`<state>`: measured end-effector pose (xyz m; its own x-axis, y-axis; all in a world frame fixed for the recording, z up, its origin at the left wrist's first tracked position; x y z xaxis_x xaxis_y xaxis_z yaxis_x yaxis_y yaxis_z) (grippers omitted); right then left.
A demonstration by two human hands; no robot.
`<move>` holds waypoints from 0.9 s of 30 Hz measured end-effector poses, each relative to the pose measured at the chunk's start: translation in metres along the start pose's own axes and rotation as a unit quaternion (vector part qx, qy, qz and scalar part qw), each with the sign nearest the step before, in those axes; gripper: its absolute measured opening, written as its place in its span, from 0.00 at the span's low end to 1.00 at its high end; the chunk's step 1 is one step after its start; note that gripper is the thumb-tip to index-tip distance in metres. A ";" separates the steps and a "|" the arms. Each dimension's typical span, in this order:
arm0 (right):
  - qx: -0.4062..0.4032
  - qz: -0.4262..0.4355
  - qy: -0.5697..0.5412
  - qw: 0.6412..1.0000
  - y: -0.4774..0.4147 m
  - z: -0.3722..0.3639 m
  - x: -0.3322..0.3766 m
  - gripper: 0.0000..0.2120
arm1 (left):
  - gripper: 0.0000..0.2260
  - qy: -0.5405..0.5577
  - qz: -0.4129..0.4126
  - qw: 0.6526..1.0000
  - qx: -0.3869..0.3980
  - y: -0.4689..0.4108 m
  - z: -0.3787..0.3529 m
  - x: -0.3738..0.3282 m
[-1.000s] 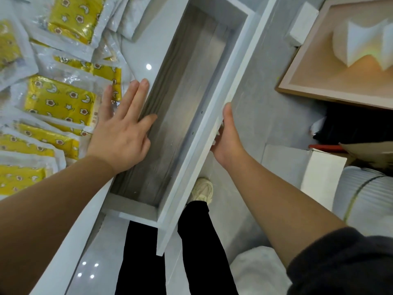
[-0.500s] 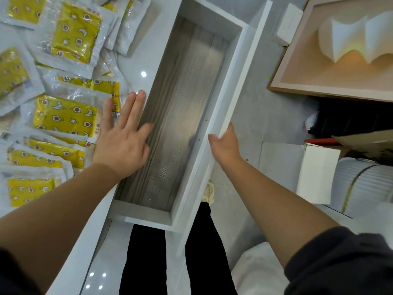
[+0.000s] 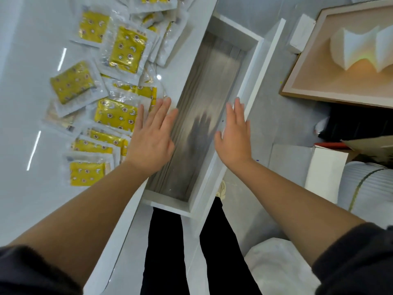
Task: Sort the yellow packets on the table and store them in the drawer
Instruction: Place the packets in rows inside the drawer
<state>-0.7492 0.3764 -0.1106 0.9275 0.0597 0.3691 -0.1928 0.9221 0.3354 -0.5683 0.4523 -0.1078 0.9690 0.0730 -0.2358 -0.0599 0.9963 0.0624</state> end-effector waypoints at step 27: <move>0.111 0.167 0.019 0.980 0.039 -0.072 0.181 0.13 | 0.45 -0.023 -0.026 0.992 0.123 0.116 0.039 0.151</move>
<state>-0.5657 0.4511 -0.0932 0.8117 0.3614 0.4589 -0.5481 0.7429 0.3843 -0.4194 0.5774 -0.0989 0.9796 0.0145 -0.2004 0.0445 0.9569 0.2868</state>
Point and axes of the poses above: each hand's wrist, its own y-axis away from the middle knuckle, its own z-axis out of the back of the hand, x = y × z, the point moved 2 cm from there along -y, towards the middle knuckle, and after that the axes turned 7 degrees about -x, right-handed, at the moved point
